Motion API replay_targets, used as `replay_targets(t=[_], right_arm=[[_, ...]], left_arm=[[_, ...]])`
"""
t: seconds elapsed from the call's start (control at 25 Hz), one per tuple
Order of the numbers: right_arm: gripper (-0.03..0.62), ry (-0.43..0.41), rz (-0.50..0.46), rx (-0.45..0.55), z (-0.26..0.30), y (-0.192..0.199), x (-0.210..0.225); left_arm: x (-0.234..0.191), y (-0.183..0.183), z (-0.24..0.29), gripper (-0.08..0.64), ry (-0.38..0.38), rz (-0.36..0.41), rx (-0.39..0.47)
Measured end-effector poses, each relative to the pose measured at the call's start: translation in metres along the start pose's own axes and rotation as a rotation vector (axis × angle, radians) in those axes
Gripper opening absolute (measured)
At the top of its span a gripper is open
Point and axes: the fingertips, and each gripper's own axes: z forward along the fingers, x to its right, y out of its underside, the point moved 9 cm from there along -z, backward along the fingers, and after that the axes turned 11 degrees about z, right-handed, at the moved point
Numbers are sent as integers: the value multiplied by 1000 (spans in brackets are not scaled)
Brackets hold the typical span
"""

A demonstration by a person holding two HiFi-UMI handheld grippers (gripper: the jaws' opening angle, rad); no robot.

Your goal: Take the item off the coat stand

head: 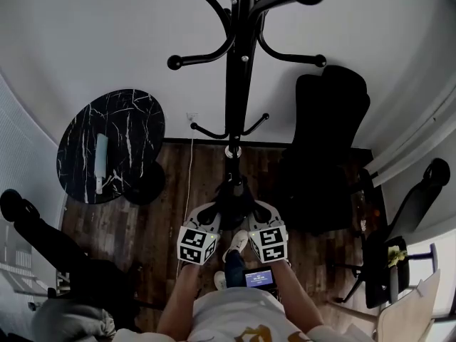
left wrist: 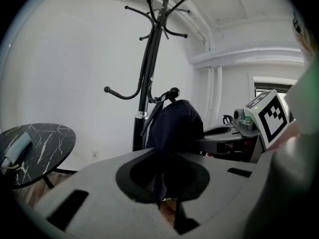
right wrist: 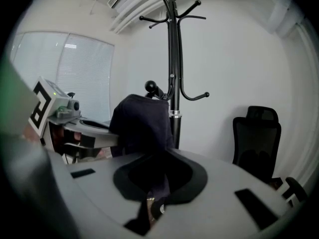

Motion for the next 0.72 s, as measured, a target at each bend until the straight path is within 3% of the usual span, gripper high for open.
replay_targets(t=[0.72], right_arm=[[26, -25, 13, 54, -33, -2, -14]], left_arm=[[22, -13, -29, 31, -11, 5, 42]])
